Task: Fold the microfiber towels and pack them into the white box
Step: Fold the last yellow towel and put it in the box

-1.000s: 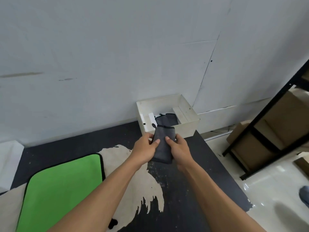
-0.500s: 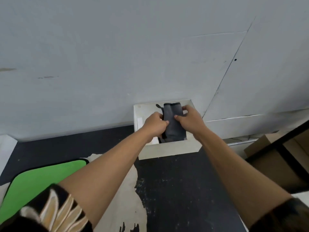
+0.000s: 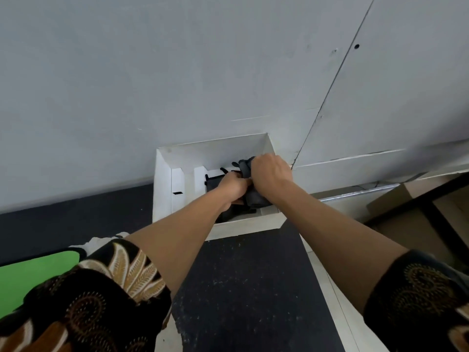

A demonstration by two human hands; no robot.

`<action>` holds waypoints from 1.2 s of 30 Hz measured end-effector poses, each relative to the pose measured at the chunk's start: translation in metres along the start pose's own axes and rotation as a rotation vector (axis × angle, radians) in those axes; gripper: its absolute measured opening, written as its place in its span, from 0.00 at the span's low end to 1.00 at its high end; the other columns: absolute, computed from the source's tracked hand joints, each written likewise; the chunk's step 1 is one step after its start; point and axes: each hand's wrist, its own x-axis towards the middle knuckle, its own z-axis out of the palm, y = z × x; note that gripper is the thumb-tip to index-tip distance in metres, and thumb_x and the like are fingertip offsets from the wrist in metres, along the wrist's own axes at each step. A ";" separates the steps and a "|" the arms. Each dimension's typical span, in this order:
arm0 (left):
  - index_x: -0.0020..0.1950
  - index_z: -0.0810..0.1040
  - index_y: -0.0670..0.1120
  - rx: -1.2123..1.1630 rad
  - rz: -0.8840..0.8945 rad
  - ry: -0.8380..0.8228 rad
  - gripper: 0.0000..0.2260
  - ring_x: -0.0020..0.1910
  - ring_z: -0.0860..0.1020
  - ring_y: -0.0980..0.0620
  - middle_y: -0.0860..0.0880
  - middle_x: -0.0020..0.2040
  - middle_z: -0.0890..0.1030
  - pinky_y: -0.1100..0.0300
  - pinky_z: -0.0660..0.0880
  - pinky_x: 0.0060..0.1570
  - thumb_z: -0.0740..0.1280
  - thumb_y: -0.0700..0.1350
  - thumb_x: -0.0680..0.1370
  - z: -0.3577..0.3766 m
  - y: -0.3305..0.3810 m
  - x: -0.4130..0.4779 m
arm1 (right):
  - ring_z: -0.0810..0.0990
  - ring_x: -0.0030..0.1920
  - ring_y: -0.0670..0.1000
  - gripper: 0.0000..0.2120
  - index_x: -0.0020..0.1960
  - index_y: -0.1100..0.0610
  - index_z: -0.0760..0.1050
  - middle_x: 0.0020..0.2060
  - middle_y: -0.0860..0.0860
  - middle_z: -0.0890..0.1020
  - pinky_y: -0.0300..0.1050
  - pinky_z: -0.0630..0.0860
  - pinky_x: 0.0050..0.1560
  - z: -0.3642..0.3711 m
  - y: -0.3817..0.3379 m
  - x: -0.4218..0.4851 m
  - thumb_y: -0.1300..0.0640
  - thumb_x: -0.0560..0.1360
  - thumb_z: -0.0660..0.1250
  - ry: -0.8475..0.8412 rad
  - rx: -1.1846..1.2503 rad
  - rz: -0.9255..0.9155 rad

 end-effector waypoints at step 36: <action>0.80 0.39 0.47 1.367 0.377 -0.062 0.37 0.79 0.39 0.42 0.44 0.80 0.40 0.38 0.44 0.75 0.56 0.59 0.81 0.035 -0.006 0.013 | 0.78 0.39 0.57 0.08 0.52 0.58 0.74 0.41 0.54 0.79 0.47 0.69 0.37 0.003 0.029 -0.023 0.54 0.77 0.62 0.288 0.213 0.018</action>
